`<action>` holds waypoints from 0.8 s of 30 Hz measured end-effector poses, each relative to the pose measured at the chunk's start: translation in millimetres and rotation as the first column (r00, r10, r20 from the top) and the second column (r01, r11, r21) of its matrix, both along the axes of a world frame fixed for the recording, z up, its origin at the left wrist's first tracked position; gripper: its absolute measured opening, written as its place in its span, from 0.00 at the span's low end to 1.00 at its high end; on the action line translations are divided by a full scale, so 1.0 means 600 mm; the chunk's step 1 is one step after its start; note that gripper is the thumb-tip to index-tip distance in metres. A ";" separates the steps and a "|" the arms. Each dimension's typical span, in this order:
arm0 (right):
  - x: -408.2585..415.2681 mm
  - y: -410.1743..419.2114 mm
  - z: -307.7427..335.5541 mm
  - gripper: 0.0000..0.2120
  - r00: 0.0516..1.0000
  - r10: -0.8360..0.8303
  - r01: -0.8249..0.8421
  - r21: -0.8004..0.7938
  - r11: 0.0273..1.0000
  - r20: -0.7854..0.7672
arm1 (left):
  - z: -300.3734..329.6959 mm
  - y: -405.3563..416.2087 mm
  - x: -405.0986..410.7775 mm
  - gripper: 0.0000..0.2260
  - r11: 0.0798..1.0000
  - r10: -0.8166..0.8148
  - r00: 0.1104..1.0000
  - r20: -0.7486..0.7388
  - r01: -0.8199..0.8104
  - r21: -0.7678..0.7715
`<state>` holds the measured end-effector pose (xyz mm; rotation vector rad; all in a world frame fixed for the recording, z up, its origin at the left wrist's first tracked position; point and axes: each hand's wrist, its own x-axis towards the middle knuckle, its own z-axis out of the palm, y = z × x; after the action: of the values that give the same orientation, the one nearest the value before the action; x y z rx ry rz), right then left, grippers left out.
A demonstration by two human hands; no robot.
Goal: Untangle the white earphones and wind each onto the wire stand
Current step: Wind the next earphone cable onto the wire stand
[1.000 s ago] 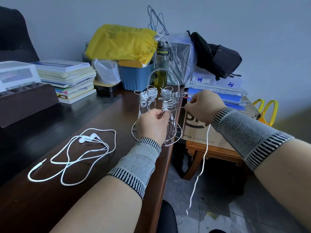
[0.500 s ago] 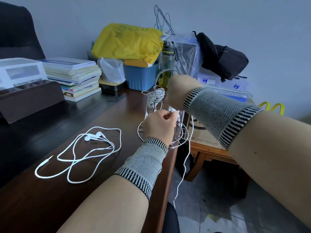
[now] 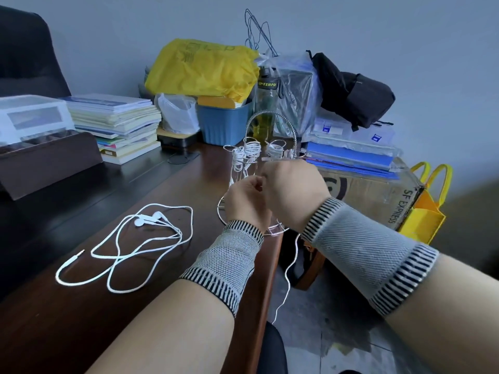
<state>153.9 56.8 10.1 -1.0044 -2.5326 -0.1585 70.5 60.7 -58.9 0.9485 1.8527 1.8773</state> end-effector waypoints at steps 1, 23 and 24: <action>0.010 0.009 -0.010 0.08 0.992 -0.011 0.002 -0.064 0.998 -0.127 | 0.000 0.002 -0.002 0.08 1.000 0.019 0.999 -0.027 -0.019 0.015; 0.072 0.100 -0.072 0.19 0.796 -0.032 -0.358 -0.514 0.779 -0.604 | 0.009 -0.019 -0.013 0.11 0.999 0.017 0.990 -0.143 -0.022 -0.032; 0.072 0.100 -0.072 0.18 0.791 -0.034 -0.367 -0.519 0.772 -0.611 | 0.010 -0.020 -0.013 0.11 0.999 0.015 0.990 -0.137 -0.020 -0.036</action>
<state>196.8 116.6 -33.1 -0.8261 -2.0612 0.9707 62.8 48.7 -53.0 1.0767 1.9725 1.8225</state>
